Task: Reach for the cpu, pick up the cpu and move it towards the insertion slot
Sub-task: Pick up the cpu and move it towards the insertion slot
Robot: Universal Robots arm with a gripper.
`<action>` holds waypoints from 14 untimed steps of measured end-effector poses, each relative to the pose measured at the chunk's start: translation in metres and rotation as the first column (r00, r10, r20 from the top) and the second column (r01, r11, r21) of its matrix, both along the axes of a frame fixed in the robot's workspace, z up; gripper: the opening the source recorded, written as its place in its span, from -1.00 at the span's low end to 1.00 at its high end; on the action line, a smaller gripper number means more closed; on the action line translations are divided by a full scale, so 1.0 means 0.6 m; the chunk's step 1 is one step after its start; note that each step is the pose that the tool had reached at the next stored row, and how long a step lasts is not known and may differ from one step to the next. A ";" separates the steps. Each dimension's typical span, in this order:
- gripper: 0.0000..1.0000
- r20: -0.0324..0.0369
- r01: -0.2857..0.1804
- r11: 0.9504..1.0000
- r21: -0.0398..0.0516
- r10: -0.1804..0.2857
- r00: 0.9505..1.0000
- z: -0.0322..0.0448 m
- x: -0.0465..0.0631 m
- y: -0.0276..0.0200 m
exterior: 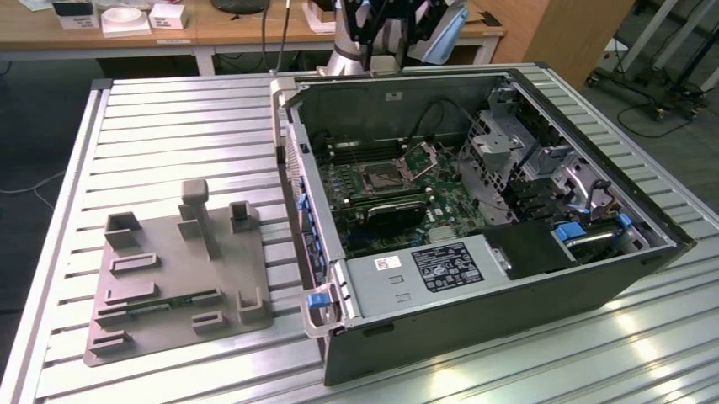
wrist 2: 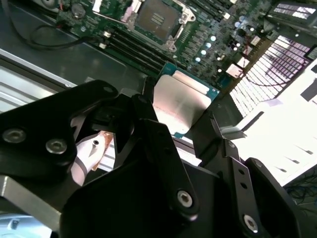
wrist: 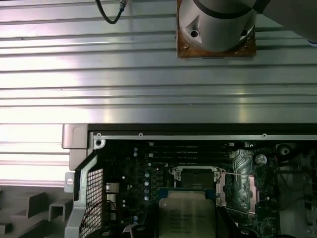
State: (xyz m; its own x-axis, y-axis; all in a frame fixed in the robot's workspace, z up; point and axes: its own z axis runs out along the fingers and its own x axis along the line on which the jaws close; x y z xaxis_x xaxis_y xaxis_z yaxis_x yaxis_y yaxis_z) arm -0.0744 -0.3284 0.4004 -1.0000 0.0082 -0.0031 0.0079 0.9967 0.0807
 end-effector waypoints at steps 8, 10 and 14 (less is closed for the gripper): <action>0.08 0.000 0.000 1.000 0.000 0.000 1.000 -0.004 0.023 0.0133; 0.08 0.000 0.000 1.000 0.000 0.000 1.000 -0.007 0.026 0.0210; 0.08 0.000 0.000 1.000 0.000 0.000 1.000 -0.010 0.035 0.0286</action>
